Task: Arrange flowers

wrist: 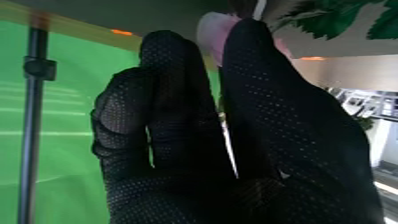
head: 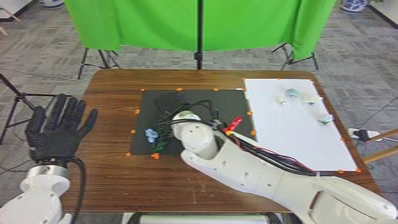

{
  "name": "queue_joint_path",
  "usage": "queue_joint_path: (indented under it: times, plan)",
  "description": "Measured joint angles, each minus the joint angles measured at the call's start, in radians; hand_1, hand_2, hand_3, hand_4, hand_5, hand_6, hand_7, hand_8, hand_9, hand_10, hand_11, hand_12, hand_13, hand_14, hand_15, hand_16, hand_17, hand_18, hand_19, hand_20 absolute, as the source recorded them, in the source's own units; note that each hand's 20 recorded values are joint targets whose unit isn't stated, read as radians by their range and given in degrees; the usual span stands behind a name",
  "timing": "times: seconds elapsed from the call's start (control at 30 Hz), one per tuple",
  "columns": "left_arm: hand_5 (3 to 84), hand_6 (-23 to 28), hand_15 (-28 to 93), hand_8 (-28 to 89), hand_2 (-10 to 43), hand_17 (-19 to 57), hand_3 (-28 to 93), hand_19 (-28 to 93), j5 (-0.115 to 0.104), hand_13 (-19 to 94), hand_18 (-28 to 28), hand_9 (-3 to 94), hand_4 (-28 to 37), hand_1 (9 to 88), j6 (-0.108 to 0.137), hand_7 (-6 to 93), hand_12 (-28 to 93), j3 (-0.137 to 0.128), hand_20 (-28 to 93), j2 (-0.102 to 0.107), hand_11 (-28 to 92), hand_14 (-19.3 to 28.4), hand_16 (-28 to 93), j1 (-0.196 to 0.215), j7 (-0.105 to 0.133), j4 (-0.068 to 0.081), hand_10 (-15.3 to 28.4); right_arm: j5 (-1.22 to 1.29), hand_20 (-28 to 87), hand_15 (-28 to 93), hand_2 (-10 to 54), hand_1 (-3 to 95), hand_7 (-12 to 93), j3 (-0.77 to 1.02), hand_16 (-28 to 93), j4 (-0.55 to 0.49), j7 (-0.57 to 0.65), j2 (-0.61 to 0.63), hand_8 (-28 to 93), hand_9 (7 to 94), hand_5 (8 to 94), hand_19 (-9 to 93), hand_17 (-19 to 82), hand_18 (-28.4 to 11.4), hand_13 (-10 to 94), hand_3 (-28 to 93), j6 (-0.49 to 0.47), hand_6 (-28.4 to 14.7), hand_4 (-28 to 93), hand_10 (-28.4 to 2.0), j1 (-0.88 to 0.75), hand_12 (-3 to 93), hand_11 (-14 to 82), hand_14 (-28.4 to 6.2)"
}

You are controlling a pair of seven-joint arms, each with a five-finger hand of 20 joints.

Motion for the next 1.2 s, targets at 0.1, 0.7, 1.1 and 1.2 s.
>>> queue_joint_path:
  times: [0.1, 0.7, 1.1, 1.2]
  plan:
    - [43.0, 6.6, 43, -12, 12.4, -4.9, 74, 39, -0.001, 33, 15.3, 39.2, -28.3, 29.1, 0.004, 20.0, 12, 0.002, 19, 0.0, 27, 15.3, -6, -0.001, -0.001, 0.0, 15.0, 0.021, 32, 54, -9.5, 54.5, 18, -0.037, 38, -0.001, 0.058, 0.002, -11, 57.4, 52.9, 87, 39, -22.3, 60, 71, 0.028, -5.5, -28, -18.6, 0.012, 19.1, 21.3, -10.5]
    - [43.6, 6.8, 44, -12, 12.6, -4.8, 74, 39, -0.004, 33, 15.2, 40.1, -28.3, 29.2, 0.014, 21.4, 12, 0.024, 19, 0.0, 28, 15.4, -6, -0.011, -0.002, 0.006, 15.2, 0.062, 29, 60, -9.5, 45.2, 17, -0.049, 26, -0.014, 0.076, 0.004, -11, 56.7, 51.7, 89, 39, -23.4, 60, 75, 0.068, -6.9, -28, -19.7, 0.016, 18.7, 20.7, -14.4]
    - [43.9, 6.9, 44, -12, 13.3, -4.8, 74, 39, -0.011, 33, 15.2, 40.5, -28.3, 28.9, 0.031, 21.8, 12, 0.017, 19, -0.008, 28, 15.5, -6, 0.002, 0.0, 0.004, 15.3, 0.067, 28, 58, -9.5, 43.1, 15, 0.06, 24, -0.038, 0.017, 0.005, -10, 55.4, 51.1, 88, 38, -23.7, 59, 75, 0.024, -7.7, -28, -20.8, -0.021, 18.1, 19.4, -15.2]
    - [43.9, 6.9, 44, -12, 13.3, -4.8, 74, 39, -0.012, 33, 15.2, 40.5, -28.3, 28.9, 0.035, 21.8, 12, 0.016, 19, -0.013, 28, 15.5, -6, 0.006, 0.0, 0.004, 15.3, 0.113, 27, 58, -9.5, 42.7, 15, 0.054, 23, -0.074, 0.024, 0.02, -10, 54.8, 50.9, 88, 38, -24.0, 59, 75, 0.008, -7.7, -27, -20.9, -0.019, 18.0, 19.2, -15.4]
